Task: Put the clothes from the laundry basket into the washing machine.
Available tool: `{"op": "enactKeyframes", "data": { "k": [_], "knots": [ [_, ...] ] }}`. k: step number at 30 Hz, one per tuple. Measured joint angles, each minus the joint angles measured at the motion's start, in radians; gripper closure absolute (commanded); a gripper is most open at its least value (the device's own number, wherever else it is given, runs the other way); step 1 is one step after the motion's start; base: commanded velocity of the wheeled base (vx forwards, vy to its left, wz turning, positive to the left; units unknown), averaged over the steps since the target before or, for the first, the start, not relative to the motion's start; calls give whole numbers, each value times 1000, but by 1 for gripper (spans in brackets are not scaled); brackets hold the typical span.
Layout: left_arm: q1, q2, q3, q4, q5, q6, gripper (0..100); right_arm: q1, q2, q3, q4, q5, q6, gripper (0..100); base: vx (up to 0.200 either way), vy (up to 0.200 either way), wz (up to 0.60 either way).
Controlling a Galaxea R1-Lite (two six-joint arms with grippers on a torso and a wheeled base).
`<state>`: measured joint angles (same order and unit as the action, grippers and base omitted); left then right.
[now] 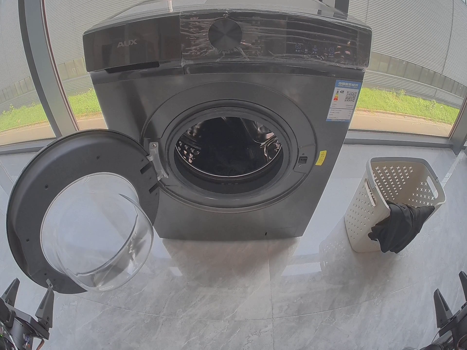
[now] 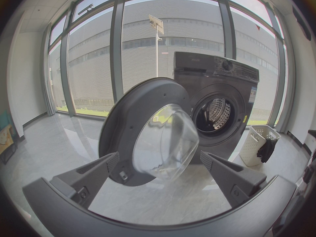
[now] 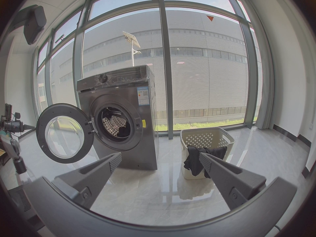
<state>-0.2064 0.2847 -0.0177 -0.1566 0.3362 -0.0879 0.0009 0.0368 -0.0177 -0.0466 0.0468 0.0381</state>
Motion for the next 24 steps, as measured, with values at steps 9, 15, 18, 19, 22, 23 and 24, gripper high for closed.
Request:
{"op": "enactKeyframes", "data": {
  "k": [9,15,18,19,22,23,24],
  "knots": [
    [136,-125,0,91,-41,56,0,-6,-21,0,1,114,7,0,0,0,0],
    [185,-213,0,97,-114,79,0,-6,-24,0,11,-16,-9,0,0,0,0],
    [196,-240,0,100,-141,40,0,-6,-24,0,22,-79,-8,0,0,0,0],
    [198,-245,0,100,-146,22,0,-6,-24,0,25,-83,-7,0,0,0,0],
    [203,-257,0,100,-160,-5,0,-6,-24,0,32,-83,-10,0,0,0,0],
    [204,-261,0,100,-160,2,0,-6,-24,0,36,-81,-11,0,0,0,0],
    [205,-262,0,100,-160,14,0,-6,-24,0,38,-81,-11,0,0,0,0]
  ]
}}
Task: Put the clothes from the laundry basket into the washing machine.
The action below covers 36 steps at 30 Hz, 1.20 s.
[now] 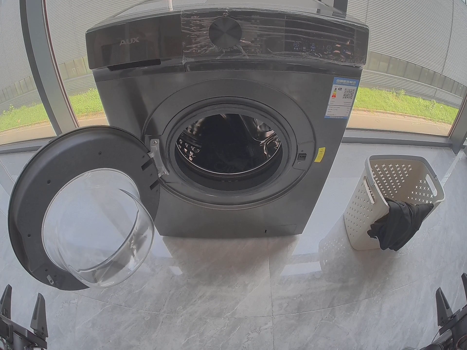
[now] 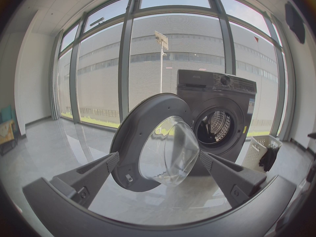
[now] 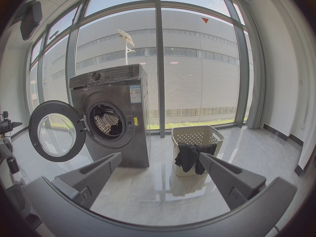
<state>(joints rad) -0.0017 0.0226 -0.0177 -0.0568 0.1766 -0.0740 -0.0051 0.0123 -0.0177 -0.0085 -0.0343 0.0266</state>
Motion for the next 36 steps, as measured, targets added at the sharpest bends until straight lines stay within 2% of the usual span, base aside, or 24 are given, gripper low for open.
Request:
{"op": "enactKeyframes", "data": {
  "k": [3,5,7,10,12,18,36],
  "knots": [
    [1,-5,0,-1,1,73,0,0,0,0,3,3,-3,0,0,0,0],
    [2,-7,0,0,-9,97,0,0,0,0,5,4,-5,0,0,0,0],
    [2,-8,0,2,-48,91,0,1,0,0,5,5,-6,0,0,0,0],
    [1,-9,0,30,-135,69,0,2,0,0,5,5,-7,0,0,0,0],
    [1,-10,0,68,-161,69,0,2,0,0,5,5,-7,0,0,0,0],
    [0,-10,0,60,-173,67,0,2,0,0,6,5,-7,0,0,0,0],
    [0,-10,0,57,-167,53,0,2,1,0,6,5,-7,0,0,0,0]
  ]
}}
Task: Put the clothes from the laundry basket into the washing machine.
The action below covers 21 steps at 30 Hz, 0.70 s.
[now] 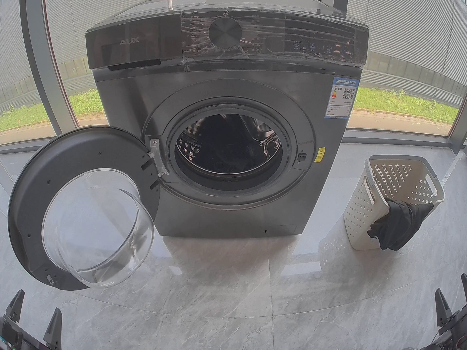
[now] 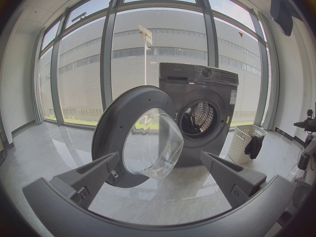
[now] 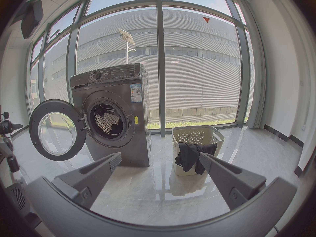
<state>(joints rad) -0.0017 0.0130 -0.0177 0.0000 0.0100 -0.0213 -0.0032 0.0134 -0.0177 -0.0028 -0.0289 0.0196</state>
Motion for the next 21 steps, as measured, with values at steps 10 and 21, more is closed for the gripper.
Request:
{"op": "enactKeyframes", "data": {
  "k": [10,21],
  "knots": [
    [0,0,0,0,0,0,0,0,0,0,0,0,0,0,0,-60,0],
    [0,1,0,0,-1,-3,0,0,1,0,0,0,0,0,0,-200,0]
  ]
}}
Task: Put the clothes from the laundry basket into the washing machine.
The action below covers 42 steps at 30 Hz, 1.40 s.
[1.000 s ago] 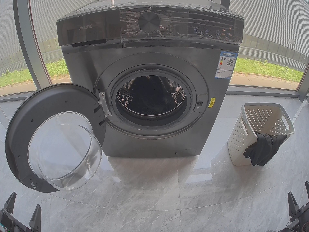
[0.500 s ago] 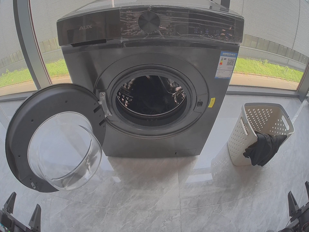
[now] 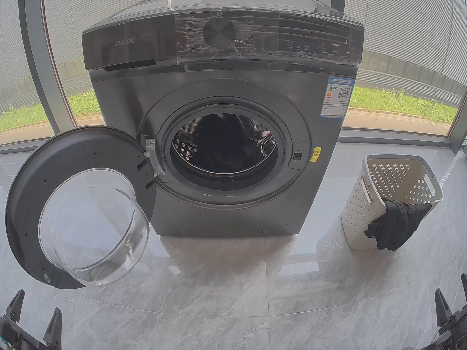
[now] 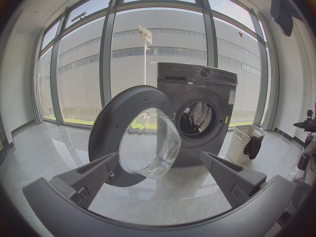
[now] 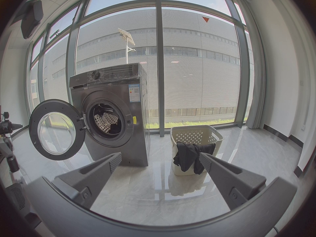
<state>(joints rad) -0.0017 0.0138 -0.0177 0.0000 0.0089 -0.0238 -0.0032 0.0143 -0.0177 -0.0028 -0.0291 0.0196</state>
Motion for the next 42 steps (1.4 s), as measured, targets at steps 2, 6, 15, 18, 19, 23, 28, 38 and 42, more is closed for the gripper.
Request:
{"op": "enactKeyframes", "data": {
  "k": [2,6,15,18,19,23,28,38,42],
  "knots": [
    [0,0,0,0,0,0,0,0,0,0,0,0,0,0,0,-200,0],
    [0,0,0,0,0,1,0,0,0,0,0,0,0,0,0,-200,0],
    [0,1,0,0,0,1,0,0,0,0,0,0,0,0,0,-200,0],
    [1,1,0,0,0,0,0,0,1,0,0,0,0,0,0,-200,0],
    [1,1,0,0,0,0,0,0,1,0,0,0,0,0,0,-200,0],
    [1,1,0,0,0,0,0,0,1,0,0,0,0,0,0,-200,0],
    [0,1,0,0,0,0,0,0,1,0,0,0,0,0,0,-200,0],
    [0,1,0,0,0,-1,0,0,1,0,0,0,0,0,0,-200,0],
    [0,1,0,0,0,1,0,0,1,0,0,0,0,0,0,-200,0]
  ]
}}
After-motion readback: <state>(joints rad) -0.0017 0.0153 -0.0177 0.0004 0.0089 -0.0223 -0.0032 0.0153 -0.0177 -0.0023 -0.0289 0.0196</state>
